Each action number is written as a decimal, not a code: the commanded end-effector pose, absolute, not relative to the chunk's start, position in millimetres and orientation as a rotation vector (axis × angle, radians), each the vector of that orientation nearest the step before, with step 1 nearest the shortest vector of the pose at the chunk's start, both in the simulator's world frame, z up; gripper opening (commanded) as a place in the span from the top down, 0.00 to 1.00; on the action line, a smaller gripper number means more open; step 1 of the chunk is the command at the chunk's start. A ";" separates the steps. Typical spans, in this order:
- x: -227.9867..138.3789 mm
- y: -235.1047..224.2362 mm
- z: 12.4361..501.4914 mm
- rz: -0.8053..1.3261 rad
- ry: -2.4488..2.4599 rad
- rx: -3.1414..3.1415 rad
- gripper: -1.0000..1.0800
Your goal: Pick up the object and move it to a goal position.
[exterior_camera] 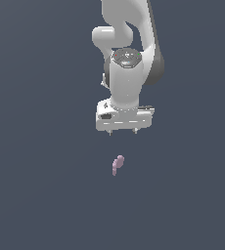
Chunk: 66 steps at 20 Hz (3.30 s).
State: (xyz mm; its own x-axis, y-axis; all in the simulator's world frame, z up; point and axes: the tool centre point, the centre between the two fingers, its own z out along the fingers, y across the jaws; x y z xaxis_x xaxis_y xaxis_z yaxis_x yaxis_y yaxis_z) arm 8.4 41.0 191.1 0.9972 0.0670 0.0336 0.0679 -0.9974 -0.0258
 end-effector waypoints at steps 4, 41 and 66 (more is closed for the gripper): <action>11.7 39.4 189.9 -0.049 -0.066 -3.113 0.04; 95.0 19.7 146.0 0.000 0.987 -2.982 0.04; 95.3 19.7 95.7 0.000 0.992 -2.981 1.00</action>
State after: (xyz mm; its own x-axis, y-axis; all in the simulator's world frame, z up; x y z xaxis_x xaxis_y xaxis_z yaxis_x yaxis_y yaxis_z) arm 95.1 19.6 95.5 0.8007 -0.5990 -0.0001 -0.5990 -0.8007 0.0001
